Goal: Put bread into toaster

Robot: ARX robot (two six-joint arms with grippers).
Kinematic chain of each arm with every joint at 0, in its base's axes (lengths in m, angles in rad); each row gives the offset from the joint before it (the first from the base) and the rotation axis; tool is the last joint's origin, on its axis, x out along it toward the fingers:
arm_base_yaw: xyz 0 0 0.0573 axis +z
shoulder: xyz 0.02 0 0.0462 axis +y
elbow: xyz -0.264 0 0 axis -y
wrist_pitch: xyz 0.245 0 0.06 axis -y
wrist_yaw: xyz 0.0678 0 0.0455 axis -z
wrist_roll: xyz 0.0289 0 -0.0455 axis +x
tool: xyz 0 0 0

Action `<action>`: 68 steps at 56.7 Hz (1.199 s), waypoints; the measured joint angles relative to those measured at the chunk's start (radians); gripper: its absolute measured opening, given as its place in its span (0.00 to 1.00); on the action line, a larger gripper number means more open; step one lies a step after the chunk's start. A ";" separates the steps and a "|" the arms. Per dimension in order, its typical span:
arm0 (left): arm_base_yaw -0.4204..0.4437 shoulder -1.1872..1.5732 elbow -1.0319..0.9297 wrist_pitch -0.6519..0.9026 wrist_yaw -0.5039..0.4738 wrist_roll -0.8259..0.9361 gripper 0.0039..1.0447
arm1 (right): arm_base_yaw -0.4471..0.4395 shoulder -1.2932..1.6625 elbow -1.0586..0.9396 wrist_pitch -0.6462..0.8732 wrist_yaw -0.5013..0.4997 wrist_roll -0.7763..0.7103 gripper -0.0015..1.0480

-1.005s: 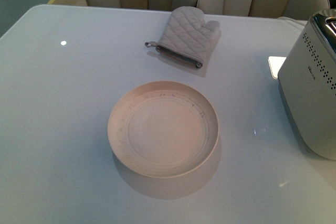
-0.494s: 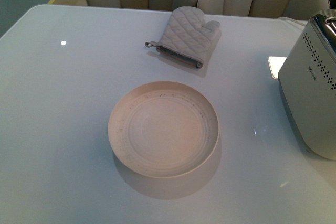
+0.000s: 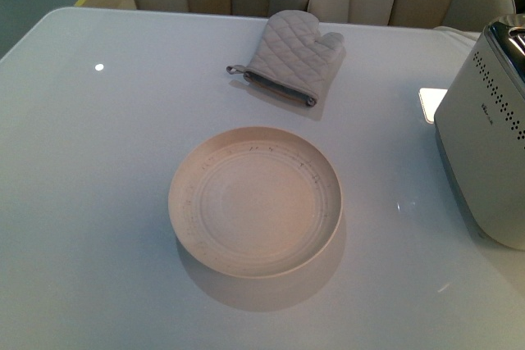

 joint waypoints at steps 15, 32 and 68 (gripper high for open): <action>0.000 0.000 0.000 0.000 0.000 0.000 0.93 | -0.017 -0.251 -0.178 0.139 -0.066 0.000 0.85; 0.000 0.000 0.000 0.000 0.000 0.000 0.93 | 0.047 -0.425 -0.401 0.439 -0.051 -0.026 0.24; 0.000 0.000 0.000 0.000 0.000 0.000 0.93 | 0.137 -0.743 -0.492 0.241 0.041 -0.029 0.02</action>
